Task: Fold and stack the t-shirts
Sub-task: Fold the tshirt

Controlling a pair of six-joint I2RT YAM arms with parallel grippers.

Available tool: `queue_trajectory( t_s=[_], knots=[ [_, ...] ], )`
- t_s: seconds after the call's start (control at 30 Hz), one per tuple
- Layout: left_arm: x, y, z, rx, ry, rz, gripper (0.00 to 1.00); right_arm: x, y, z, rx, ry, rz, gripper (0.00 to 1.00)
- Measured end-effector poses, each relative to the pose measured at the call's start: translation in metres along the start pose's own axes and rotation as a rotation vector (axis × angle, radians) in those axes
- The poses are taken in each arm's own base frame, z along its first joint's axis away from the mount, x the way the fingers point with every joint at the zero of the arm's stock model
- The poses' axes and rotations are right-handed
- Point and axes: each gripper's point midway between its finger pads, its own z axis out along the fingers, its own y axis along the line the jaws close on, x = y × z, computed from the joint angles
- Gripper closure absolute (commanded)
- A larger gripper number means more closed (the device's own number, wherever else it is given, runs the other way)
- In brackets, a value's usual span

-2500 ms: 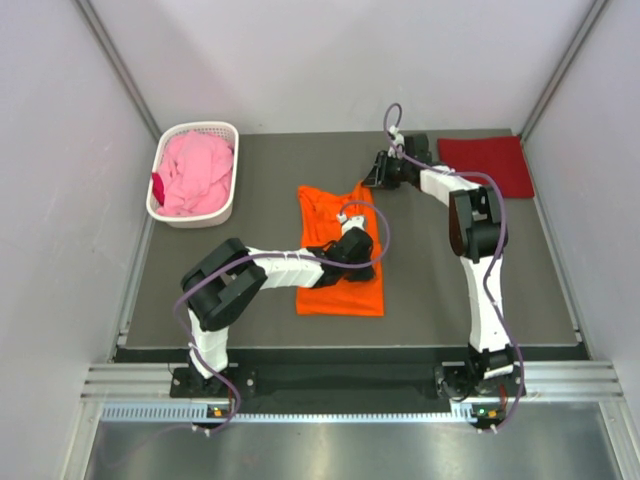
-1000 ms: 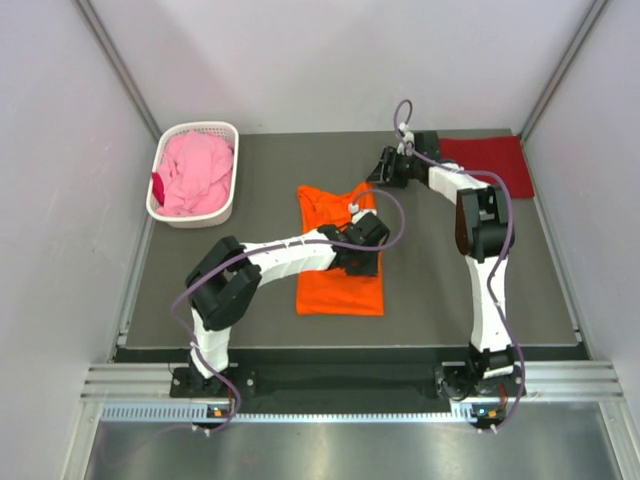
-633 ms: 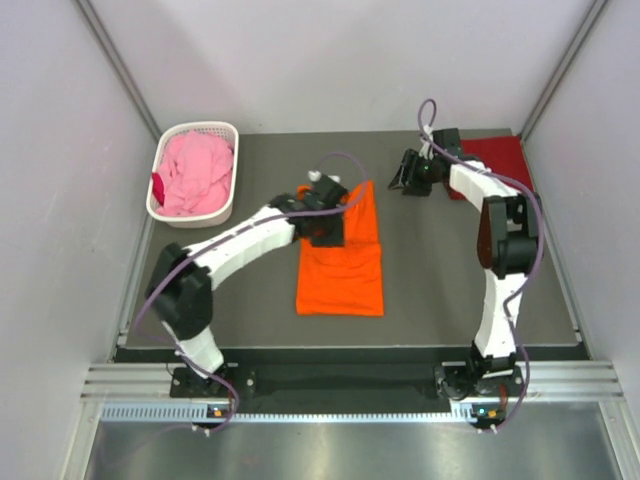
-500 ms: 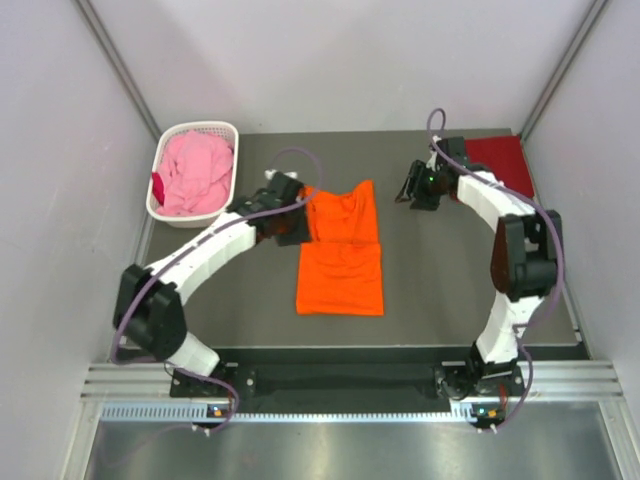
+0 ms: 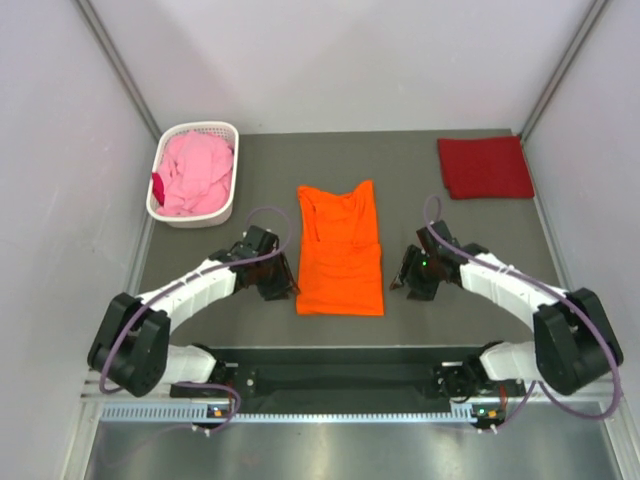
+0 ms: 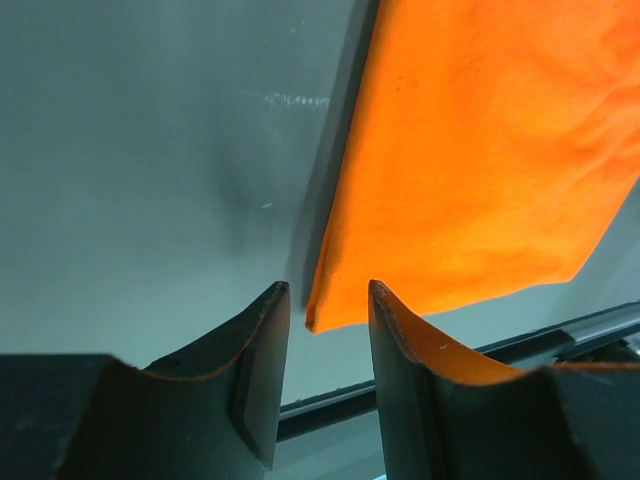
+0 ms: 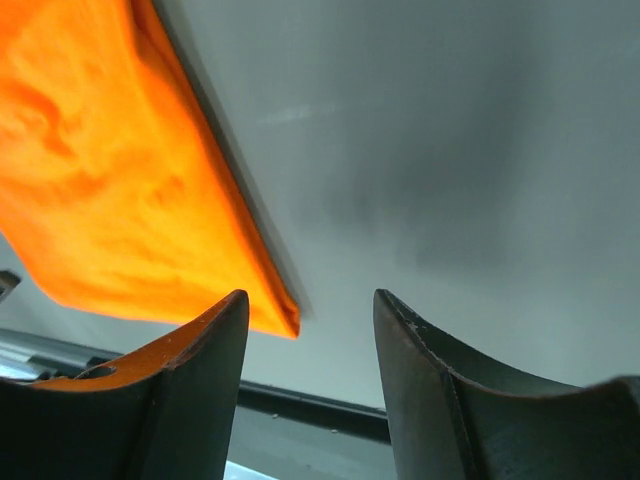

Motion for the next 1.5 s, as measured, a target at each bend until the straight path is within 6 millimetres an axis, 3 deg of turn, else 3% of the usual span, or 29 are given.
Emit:
queue_trajectory(
  t_s=[0.17, 0.37, 0.47, 0.6, 0.77, 0.83, 0.97, 1.23, 1.27, 1.4, 1.43, 1.5],
  knots=[
    [0.007, 0.004, 0.004, 0.031, -0.018, -0.046, 0.61, 0.025, 0.004, 0.006, -0.038, -0.009, 0.054, 0.46],
    [0.021, 0.007, 0.013, 0.026, 0.006, -0.058, 0.70, 0.039, 0.012, 0.013, -0.055, -0.010, 0.074, 0.48],
    [0.028, 0.005, 0.016, 0.017, 0.019, -0.040, 0.83, 0.044, 0.021, 0.015, -0.083, -0.020, 0.062, 0.53],
    [0.037, 0.005, 0.020, -0.013, 0.016, -0.007, 0.94, 0.051, 0.017, 0.023, -0.079, -0.006, 0.068, 0.57],
    [0.041, 0.003, 0.023, -0.053, -0.011, 0.036, 1.00, 0.053, 0.022, 0.028, -0.107, -0.011, 0.058, 0.71],
    [0.041, 0.002, 0.023, -0.069, -0.024, 0.044, 1.00, 0.054, 0.023, 0.030, -0.116, -0.011, 0.059, 0.85],
    [0.041, 0.002, 0.023, -0.101, -0.042, 0.059, 1.00, 0.055, 0.022, 0.033, -0.116, -0.011, 0.058, 1.00],
    [0.038, 0.010, 0.017, -0.185, -0.081, 0.082, 0.99, 0.050, 0.011, 0.029, -0.073, -0.057, 0.035, 0.98],
    [0.039, 0.010, 0.017, -0.184, -0.080, 0.083, 0.88, 0.050, 0.009, 0.028, -0.066, -0.062, 0.031, 0.95],
    [0.042, 0.008, 0.015, -0.172, -0.064, 0.084, 0.76, 0.048, 0.007, 0.026, -0.050, -0.080, -0.002, 0.77],
    [0.042, 0.007, 0.014, -0.168, -0.063, 0.080, 0.73, 0.048, 0.007, 0.025, -0.049, -0.084, -0.007, 0.68],
    [0.042, 0.005, 0.011, -0.157, -0.066, 0.073, 0.69, 0.050, 0.008, 0.022, -0.054, -0.086, -0.017, 0.64]
  ],
)
